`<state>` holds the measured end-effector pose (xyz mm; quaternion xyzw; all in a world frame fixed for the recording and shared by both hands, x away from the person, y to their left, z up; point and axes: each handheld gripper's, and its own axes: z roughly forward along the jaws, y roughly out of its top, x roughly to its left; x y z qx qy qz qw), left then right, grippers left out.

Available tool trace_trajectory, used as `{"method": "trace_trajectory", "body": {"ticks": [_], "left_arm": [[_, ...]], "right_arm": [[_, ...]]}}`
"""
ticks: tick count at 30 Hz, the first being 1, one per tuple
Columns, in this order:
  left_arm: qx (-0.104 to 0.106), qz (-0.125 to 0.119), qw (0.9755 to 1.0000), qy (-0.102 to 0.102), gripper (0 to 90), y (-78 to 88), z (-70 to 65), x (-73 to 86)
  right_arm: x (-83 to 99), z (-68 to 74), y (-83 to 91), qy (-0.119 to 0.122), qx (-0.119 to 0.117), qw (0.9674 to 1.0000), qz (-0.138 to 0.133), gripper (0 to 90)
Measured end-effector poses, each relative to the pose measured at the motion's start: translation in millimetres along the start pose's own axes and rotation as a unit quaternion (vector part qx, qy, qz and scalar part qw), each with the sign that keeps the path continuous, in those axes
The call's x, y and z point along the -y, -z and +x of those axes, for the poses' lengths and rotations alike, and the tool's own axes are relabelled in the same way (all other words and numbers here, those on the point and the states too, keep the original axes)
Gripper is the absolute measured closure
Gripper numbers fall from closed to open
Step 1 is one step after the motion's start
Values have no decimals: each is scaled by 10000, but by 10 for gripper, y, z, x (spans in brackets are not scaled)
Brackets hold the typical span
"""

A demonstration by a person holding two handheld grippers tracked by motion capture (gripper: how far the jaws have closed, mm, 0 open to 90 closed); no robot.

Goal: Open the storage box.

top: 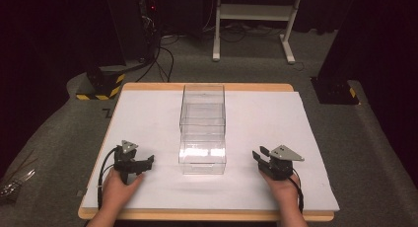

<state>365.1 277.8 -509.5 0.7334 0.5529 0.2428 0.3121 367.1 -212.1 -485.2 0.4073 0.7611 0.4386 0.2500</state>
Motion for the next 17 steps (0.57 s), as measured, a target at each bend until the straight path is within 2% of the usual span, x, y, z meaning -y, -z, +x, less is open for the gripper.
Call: {"method": "trace_trajectory", "body": {"ticks": [4, 6, 8, 13, 17], "left_arm": [[-1, -1, 10000, 0, 111, 0, 0, 0], [-1, -2, 10000, 0, 111, 0, 0, 0], [-1, -2, 10000, 0, 111, 0, -1, 0], [-2, -2, 10000, -1, 111, 0, -1, 0], [-1, -1, 10000, -1, 111, 0, 0, 0]], "right_arm": [[79, -53, -71, 3, 152, 9994, 302, 602], [96, -79, -100, -98, 147, 9990, 419, 596], [92, -79, -93, -104, 178, 9991, 359, 593], [93, -60, -109, -19, 204, 9988, 438, 578], [94, -64, -109, -96, 194, 9987, 452, 569]]}}
